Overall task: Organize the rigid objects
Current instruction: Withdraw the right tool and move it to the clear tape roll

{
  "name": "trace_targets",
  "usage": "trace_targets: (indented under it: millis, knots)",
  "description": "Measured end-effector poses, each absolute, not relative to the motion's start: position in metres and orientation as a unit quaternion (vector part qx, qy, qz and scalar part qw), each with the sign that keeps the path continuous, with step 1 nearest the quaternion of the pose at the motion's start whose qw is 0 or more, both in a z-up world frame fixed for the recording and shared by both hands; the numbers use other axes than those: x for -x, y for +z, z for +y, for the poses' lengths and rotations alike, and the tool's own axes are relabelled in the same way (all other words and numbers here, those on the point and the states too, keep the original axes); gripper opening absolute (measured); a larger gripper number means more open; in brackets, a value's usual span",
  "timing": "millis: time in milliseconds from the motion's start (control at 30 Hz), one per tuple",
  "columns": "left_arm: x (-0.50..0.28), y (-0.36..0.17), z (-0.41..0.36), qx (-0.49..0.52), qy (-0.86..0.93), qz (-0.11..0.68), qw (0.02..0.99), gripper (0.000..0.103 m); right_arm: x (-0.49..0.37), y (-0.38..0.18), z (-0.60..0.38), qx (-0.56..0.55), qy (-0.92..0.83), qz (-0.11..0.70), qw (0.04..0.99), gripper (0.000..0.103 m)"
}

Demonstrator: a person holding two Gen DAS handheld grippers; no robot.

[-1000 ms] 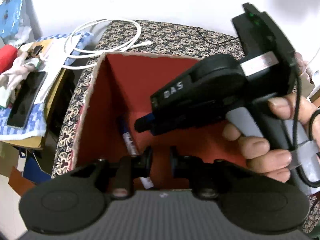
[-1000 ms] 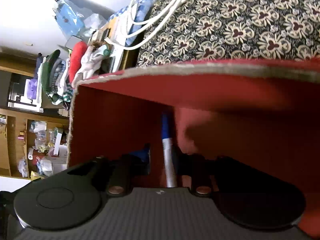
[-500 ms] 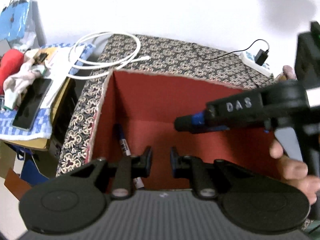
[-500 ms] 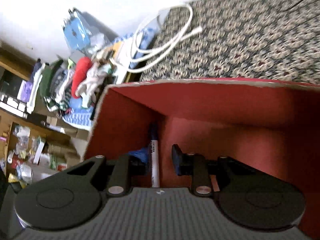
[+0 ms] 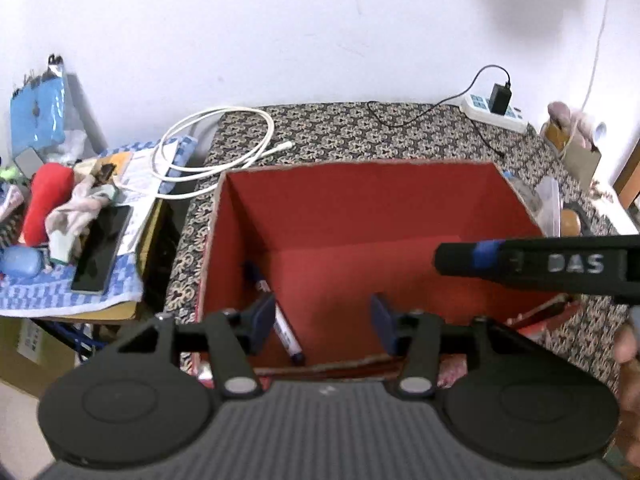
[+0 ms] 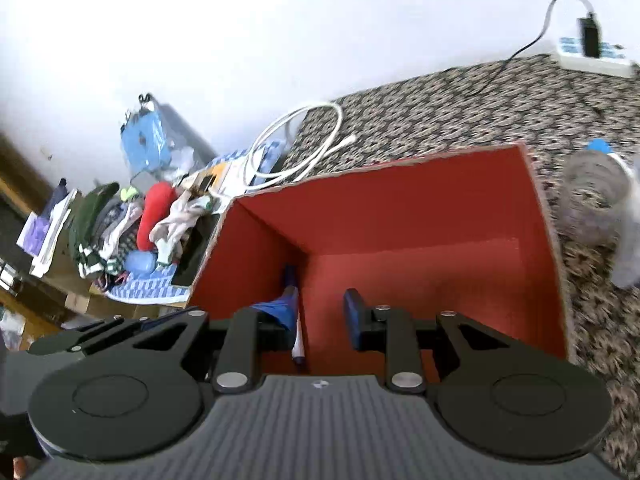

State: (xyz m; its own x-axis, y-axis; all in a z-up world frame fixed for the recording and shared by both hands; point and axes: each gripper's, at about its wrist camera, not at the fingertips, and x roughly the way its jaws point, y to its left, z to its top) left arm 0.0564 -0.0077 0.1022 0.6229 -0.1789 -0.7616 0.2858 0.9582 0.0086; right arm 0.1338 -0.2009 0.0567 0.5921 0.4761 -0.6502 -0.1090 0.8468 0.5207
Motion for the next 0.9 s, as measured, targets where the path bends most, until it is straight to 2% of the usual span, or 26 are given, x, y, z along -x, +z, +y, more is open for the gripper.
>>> trace_targets:
  millis: [567,900]
  knots:
    - [-0.002,0.096,-0.022,-0.099,-0.132,0.428,0.889,0.054,-0.048,0.057,-0.224,-0.243,0.115,0.381,0.885,0.011]
    - [0.016,0.081,-0.040,-0.105,-0.109,0.449,0.881,0.054,-0.024,0.042,-0.238,-0.247,0.132,0.400,0.873,0.012]
